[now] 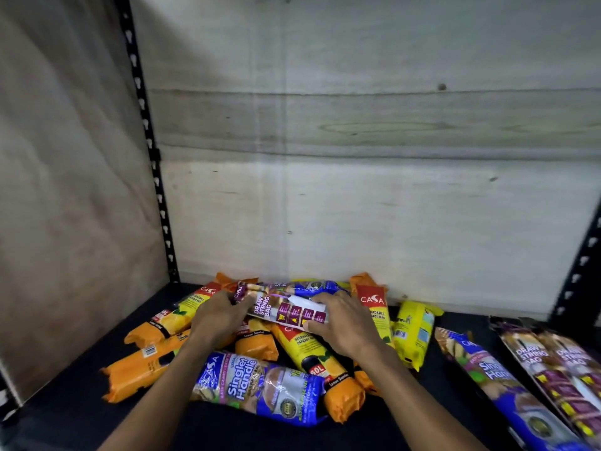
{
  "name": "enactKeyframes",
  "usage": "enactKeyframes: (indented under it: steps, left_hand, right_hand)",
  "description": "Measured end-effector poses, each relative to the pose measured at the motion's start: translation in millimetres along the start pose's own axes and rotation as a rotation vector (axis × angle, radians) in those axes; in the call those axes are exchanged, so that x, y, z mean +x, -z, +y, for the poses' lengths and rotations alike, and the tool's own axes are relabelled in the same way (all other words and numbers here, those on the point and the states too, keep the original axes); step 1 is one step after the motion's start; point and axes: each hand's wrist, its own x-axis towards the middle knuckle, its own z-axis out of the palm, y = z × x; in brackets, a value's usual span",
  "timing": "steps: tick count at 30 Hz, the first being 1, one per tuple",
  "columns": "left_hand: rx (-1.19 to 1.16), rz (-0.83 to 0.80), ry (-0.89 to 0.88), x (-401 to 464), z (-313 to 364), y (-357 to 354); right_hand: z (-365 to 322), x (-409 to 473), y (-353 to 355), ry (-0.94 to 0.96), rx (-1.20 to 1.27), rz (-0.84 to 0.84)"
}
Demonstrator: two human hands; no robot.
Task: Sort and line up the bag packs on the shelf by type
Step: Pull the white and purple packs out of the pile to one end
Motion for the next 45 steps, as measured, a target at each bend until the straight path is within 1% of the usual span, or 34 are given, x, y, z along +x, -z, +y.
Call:
enactKeyframes:
  steps: [6, 8, 12, 16, 19, 22, 25, 30, 35, 36, 41, 45]
  left_hand:
    - [-0.239, 0.073, -0.072, -11, 20, 7]
    - [-0.341, 0.072, -0.103, -17, 34, 11]
    - [-0.526, 0.013, -0.137, -23, 71, 2]
    - [-0.653, -0.087, -0.143, -38, 115, -30]
    - [-0.7, -0.155, -0.16, -49, 147, -60]
    - [-0.678, -0.237, -0.205, -56, 178, -96]
    - [-0.676, -0.299, -0.275, -78, 215, -129]
    - [-0.495, -0.35, -0.41, -120, 270, -183]
    - [-0.446, -0.558, -0.434, -156, 293, -225]
    - [-0.442, -0.575, -0.445, -160, 295, -232]
    - [-0.354, -0.581, -0.483, -174, 298, -254]
    - [-0.224, -0.548, -0.586, -175, 290, -250]
  right_hand:
    - [-4, -13, 12, 0.03, 0.072, 0.131]
    - [-1, -20, 23, 0.043, 0.089, 0.183]
    - [19, -46, 52, 0.019, 0.086, 0.273]
    - [56, -77, 79, -0.099, 0.078, 0.27]
    - [84, -101, 98, -0.176, 0.061, 0.283]
    - [109, -127, 117, -0.256, 0.033, 0.287]
    - [135, -151, 132, -0.347, 0.056, 0.3]
    - [181, -182, 150, -0.552, 0.009, 0.281]
    - [219, -208, 161, -0.678, 0.004, 0.26]
    - [223, -211, 161, -0.691, 0.001, 0.257]
    - [234, -221, 156, -0.735, -0.018, 0.243]
    - [238, -222, 153, -0.788, 0.002, 0.19]
